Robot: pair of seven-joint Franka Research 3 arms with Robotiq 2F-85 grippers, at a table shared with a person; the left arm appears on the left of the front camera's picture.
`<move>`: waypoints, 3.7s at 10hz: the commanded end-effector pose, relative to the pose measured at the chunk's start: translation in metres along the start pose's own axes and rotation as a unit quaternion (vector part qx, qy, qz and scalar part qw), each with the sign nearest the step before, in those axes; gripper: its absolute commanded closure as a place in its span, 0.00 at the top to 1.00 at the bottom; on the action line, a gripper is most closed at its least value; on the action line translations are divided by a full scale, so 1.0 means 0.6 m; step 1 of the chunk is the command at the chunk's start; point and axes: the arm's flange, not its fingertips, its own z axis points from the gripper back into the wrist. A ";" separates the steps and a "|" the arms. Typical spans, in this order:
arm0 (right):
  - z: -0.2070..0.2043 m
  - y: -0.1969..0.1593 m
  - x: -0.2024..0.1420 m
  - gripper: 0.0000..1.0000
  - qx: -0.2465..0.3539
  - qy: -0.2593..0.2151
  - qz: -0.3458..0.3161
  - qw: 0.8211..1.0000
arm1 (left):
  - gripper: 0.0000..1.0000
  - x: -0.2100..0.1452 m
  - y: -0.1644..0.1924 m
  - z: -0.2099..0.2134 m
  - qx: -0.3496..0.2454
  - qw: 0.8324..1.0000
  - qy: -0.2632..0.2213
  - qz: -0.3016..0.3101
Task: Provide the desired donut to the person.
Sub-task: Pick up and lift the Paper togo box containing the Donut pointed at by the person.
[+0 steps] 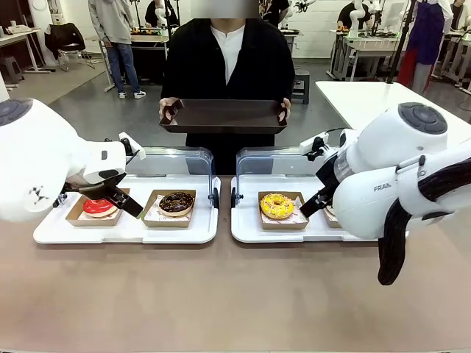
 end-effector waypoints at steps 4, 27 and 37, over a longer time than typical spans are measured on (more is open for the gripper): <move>0.236 0.028 -0.124 1.00 -0.019 -0.012 0.081 0.996 | 1.00 -0.114 0.008 0.206 -0.019 0.999 -0.006 -0.035; 0.438 -0.314 -0.111 1.00 0.359 -0.258 0.056 0.895 | 1.00 -0.042 0.301 0.443 -0.390 0.873 -0.277 -0.097; 0.437 -0.318 -0.122 1.00 0.375 -0.263 0.064 0.887 | 1.00 -0.097 0.325 0.426 -0.362 0.877 -0.305 -0.082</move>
